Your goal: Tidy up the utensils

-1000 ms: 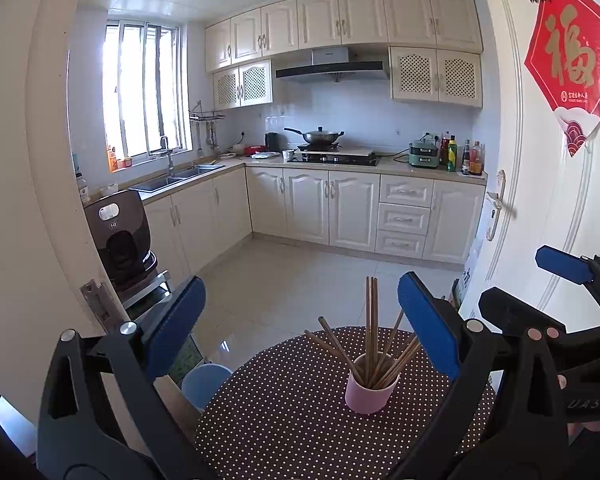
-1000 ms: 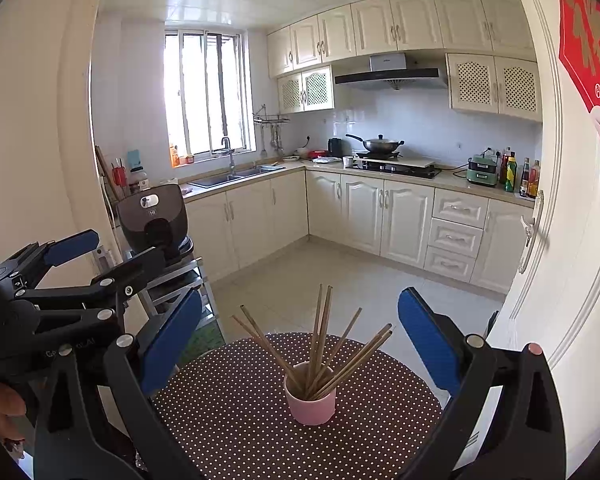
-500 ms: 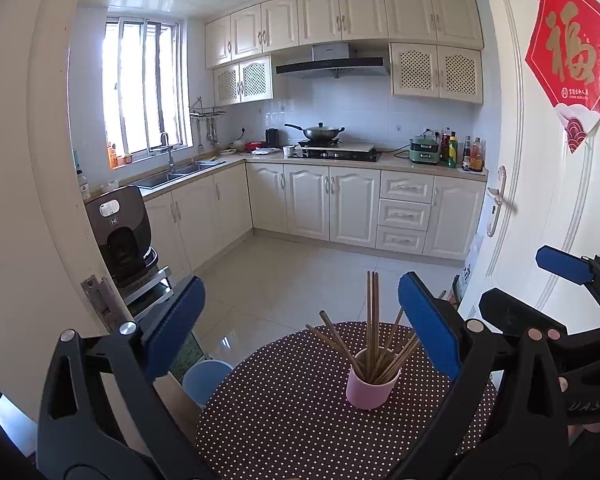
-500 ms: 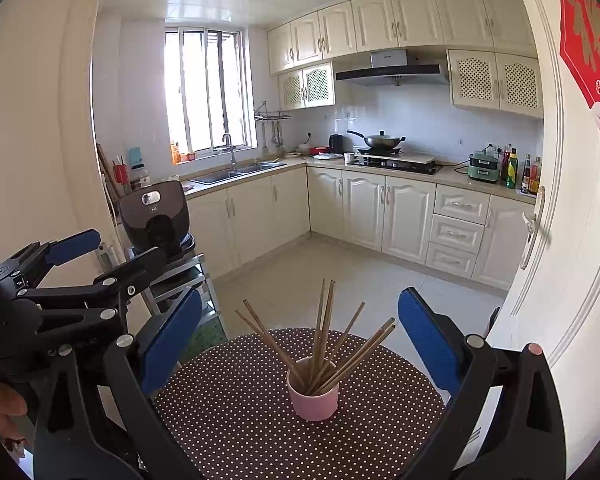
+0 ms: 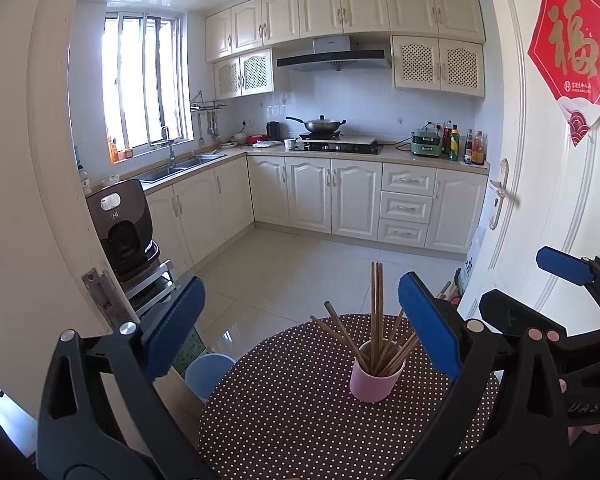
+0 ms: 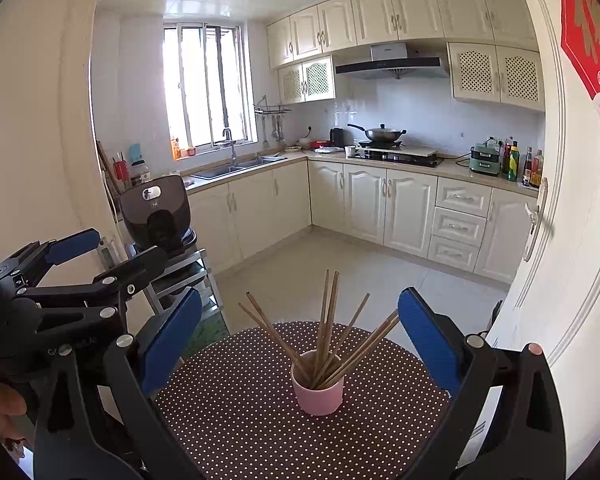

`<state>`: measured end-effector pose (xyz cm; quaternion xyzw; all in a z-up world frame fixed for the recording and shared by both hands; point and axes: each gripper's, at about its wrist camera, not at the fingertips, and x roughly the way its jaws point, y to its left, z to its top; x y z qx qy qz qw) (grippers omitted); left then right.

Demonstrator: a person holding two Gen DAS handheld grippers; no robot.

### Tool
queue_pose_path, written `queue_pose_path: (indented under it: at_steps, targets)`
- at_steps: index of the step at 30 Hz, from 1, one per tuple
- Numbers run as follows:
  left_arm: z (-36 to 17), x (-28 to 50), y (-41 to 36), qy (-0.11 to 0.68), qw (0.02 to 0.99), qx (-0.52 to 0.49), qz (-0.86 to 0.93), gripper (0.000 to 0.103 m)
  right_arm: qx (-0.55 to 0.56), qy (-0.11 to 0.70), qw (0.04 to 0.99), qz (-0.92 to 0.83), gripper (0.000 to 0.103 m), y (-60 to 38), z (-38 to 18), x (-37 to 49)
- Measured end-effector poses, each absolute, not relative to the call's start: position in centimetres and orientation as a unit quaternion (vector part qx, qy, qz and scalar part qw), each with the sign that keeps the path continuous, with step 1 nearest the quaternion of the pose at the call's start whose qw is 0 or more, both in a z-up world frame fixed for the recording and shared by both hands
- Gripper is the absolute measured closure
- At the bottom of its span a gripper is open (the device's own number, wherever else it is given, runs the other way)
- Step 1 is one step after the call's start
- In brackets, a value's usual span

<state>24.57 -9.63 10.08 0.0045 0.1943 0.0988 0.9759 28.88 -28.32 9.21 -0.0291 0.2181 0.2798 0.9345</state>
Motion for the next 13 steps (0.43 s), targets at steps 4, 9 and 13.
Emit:
queue_pose_path:
  at_steps: [4, 9, 13]
  targets:
    - [9.8, 24.7, -9.4, 0.199, 0.975, 0.004, 0.099, 0.007, -0.029, 0.225, 0.933, 0.278, 0.008, -28.0, 8.9, 28.9]
    - [9.1, 25.1, -9.1, 0.209, 0.973, 0.003, 0.093, 0.007, -0.03, 0.237, 0.931, 0.275, 0.008, -27.8, 8.2, 29.2]
    - [7.8, 25.8, -8.8, 0.236, 0.968, 0.002, 0.088, 0.007, -0.033, 0.251, 0.928, 0.272, 0.008, -27.6, 7.5, 29.4]
